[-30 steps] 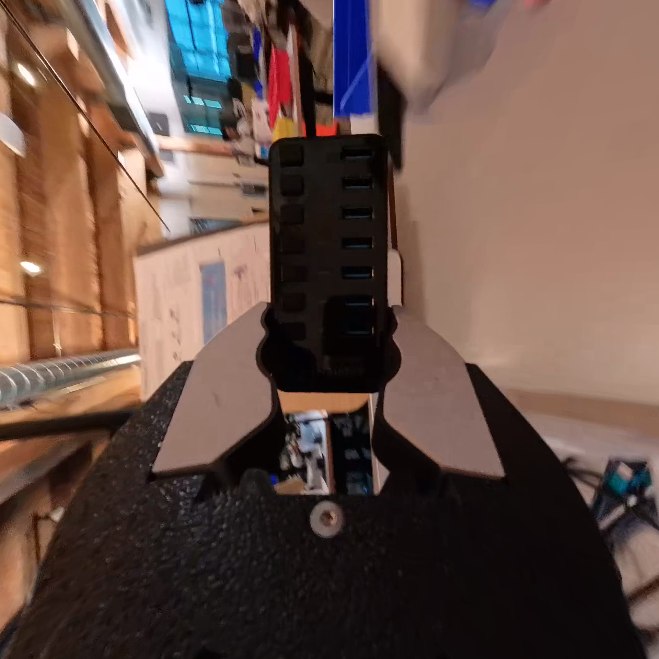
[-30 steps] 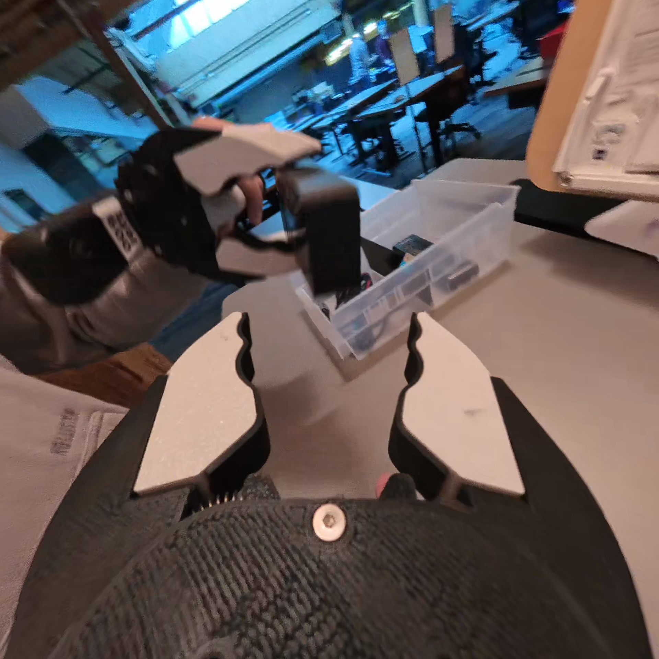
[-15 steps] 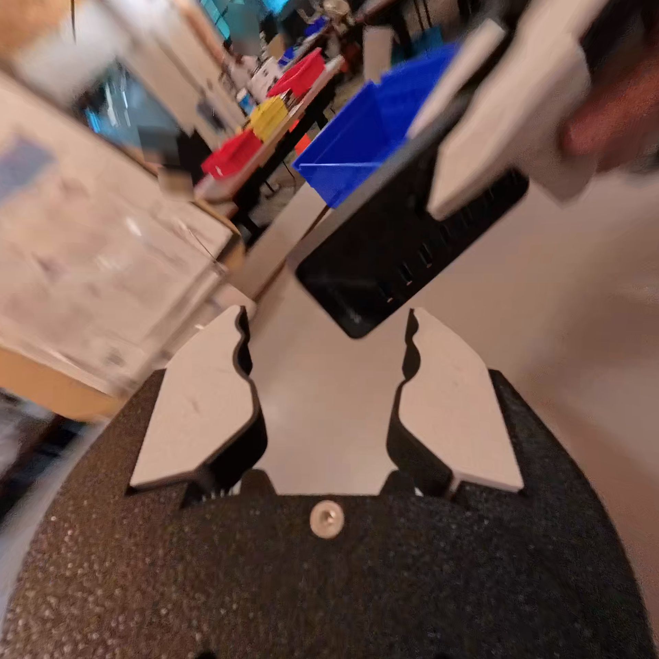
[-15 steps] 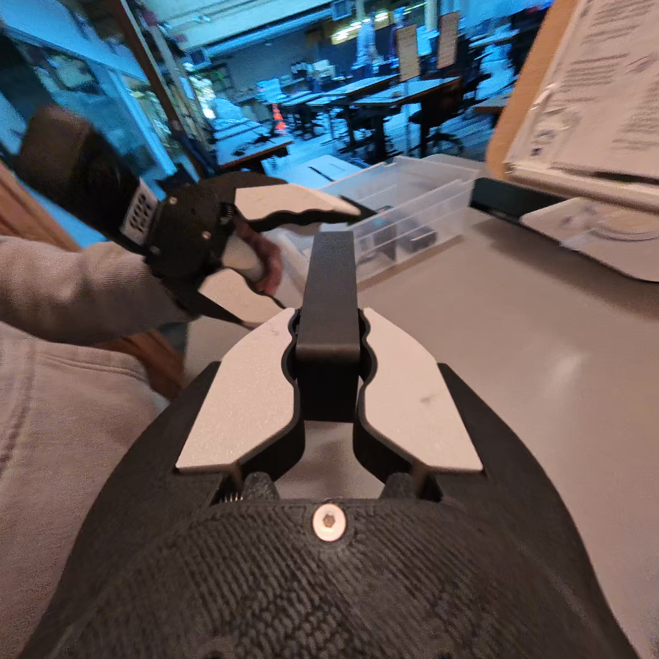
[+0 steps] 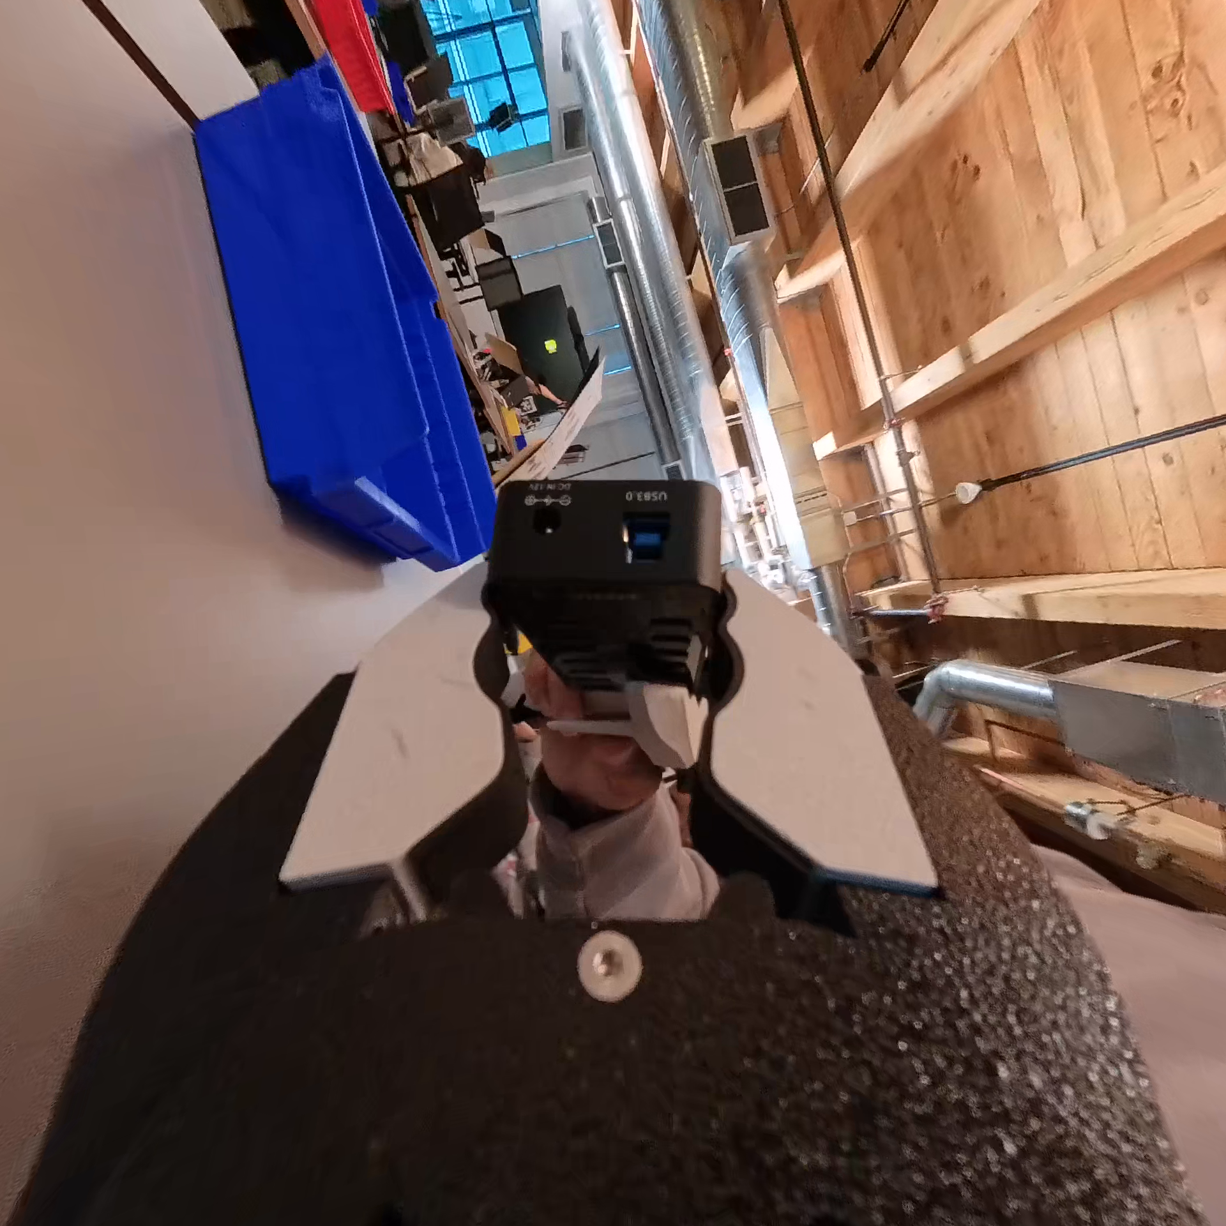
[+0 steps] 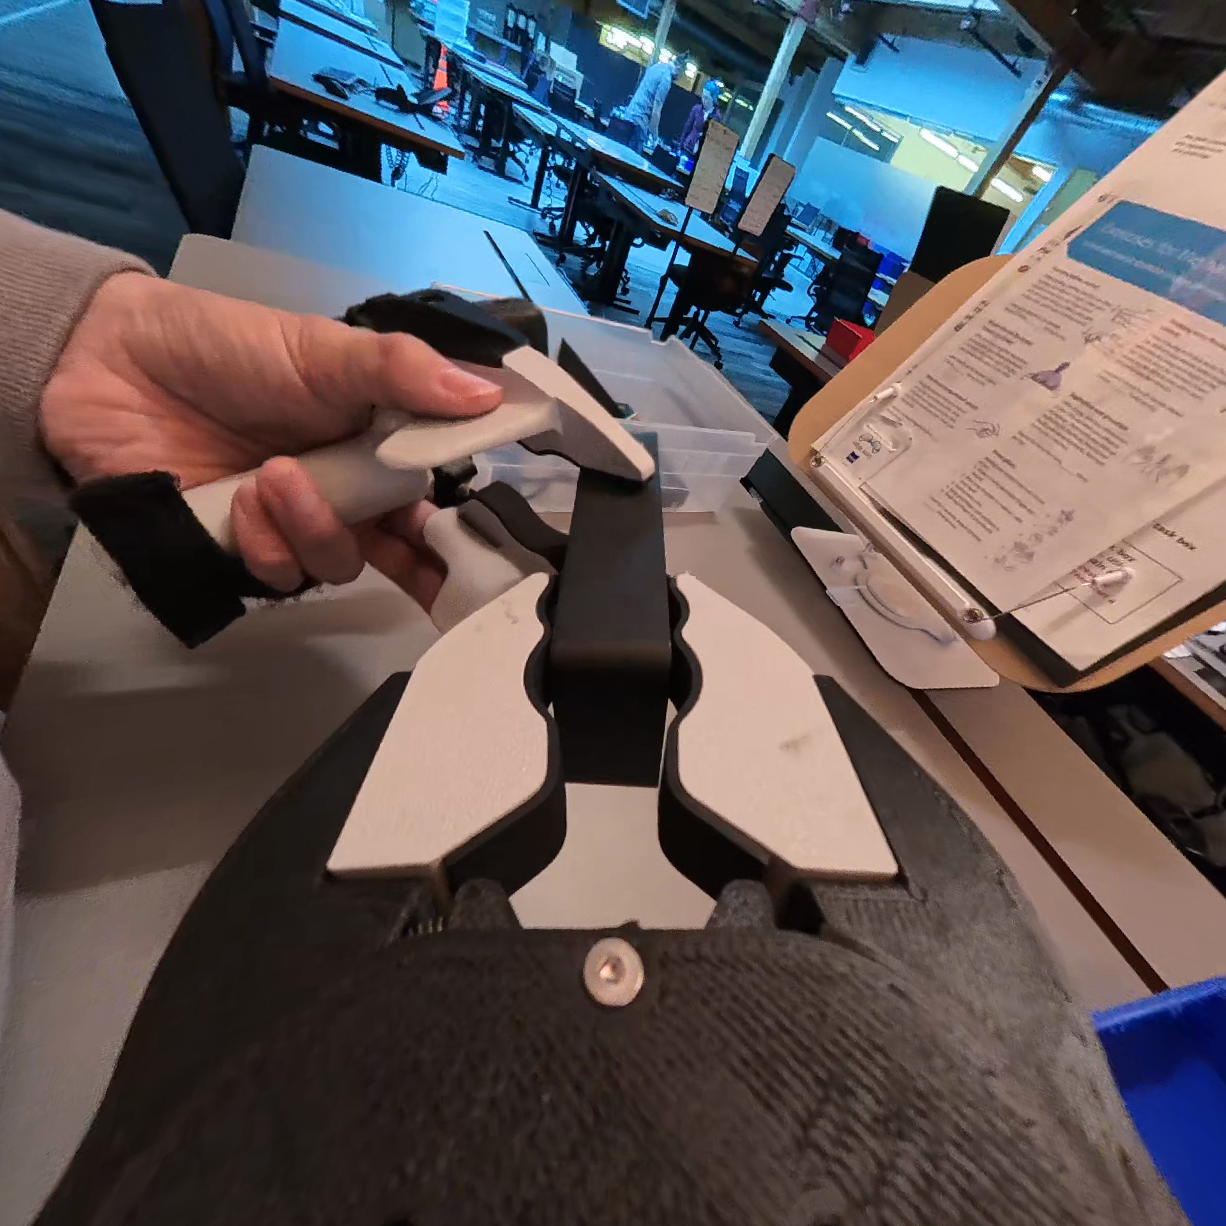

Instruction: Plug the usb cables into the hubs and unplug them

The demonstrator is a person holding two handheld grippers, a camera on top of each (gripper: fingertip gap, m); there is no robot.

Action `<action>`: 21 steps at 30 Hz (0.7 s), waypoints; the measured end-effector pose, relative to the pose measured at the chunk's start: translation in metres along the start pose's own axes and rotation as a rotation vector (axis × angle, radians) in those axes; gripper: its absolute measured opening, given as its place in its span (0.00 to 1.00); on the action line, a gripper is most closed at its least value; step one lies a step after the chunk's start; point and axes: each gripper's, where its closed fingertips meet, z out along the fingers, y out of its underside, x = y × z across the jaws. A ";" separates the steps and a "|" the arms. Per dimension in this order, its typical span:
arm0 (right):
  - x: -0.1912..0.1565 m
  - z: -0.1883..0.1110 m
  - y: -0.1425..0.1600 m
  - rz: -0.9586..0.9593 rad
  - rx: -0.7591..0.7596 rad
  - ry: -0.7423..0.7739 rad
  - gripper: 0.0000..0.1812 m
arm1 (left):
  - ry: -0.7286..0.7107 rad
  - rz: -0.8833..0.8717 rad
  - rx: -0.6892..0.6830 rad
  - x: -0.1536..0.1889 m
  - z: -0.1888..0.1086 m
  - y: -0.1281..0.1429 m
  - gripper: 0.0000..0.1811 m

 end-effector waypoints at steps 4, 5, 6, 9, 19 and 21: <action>-0.008 0.006 0.002 0.007 0.025 -0.021 0.17 | -0.037 0.134 -0.028 0.003 -0.009 -0.002 0.32; -0.010 0.008 0.003 0.023 0.021 -0.035 0.19 | -0.051 0.192 -0.047 0.005 -0.010 -0.003 0.32; -0.012 0.010 0.003 0.051 0.019 -0.054 0.21 | -0.070 0.262 -0.067 0.007 -0.011 -0.006 0.32; -0.014 0.014 -0.002 0.194 0.052 -0.121 0.32 | -0.167 0.555 -0.167 0.004 -0.017 -0.018 0.32; -0.050 0.051 0.006 0.565 -0.082 -0.521 0.49 | 0.024 1.208 -0.648 0.018 -0.040 -0.009 0.32; -0.049 0.061 0.003 0.504 -0.102 -0.489 0.48 | 0.033 1.299 -0.756 0.014 -0.045 -0.008 0.32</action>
